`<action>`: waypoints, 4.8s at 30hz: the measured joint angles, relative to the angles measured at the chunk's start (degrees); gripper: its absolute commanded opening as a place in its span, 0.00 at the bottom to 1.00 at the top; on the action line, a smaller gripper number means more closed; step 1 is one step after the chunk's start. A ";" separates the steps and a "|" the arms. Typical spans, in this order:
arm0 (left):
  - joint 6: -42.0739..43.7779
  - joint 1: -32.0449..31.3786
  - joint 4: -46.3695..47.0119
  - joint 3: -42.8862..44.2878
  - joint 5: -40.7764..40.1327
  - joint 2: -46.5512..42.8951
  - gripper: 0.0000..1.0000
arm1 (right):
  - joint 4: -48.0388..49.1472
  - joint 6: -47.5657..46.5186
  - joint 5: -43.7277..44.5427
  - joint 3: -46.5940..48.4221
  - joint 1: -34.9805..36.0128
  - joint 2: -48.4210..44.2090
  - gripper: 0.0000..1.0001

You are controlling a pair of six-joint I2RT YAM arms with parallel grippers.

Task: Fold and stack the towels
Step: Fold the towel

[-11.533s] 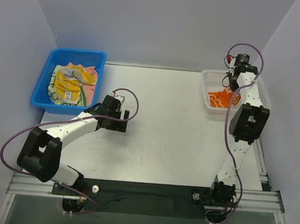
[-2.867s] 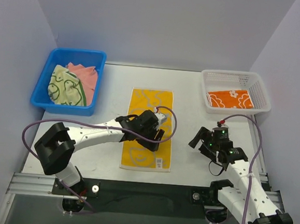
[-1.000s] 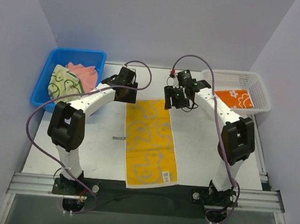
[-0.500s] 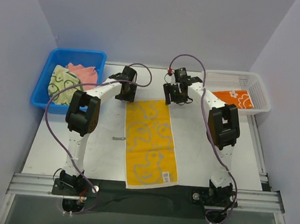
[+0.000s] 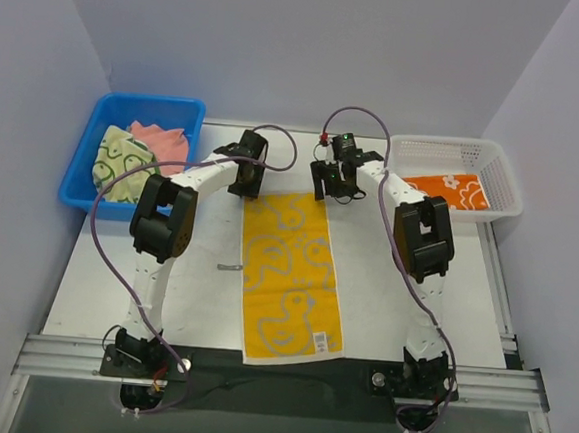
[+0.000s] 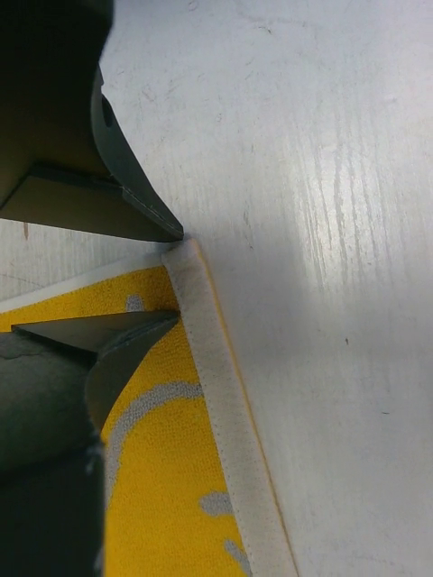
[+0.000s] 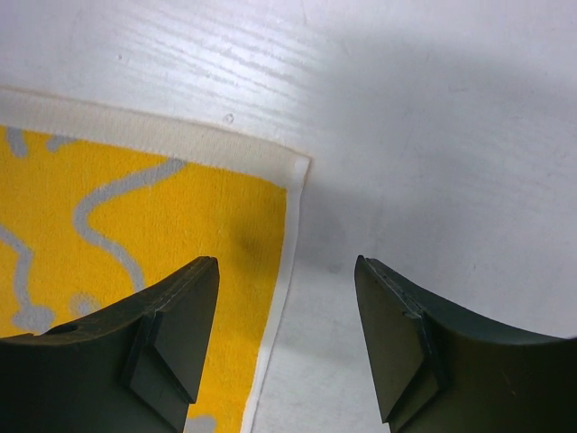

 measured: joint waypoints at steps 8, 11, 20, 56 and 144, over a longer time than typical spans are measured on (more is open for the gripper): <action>0.87 -0.31 0.17 0.02 -0.26 0.09 0.46 | 2.34 0.96 1.31 4.11 0.00 3.85 0.59; 1.09 -0.33 0.17 0.11 -0.26 0.13 0.46 | 2.69 1.25 1.40 5.11 0.00 5.14 0.55; 1.77 -0.55 0.24 0.22 -0.35 0.22 0.45 | 1.22 1.09 2.91 10.14 0.57 9.27 0.52; 1.95 0.59 0.76 1.84 3.08 0.87 0.00 | -8.31 0.85 3.08 19.69 1.11 13.84 0.00; -19.10 -0.92 15.98 -35.63 17.57 -23.63 0.00 | 10.99 24.26 -2.14 -34.56 1.03 -20.31 0.00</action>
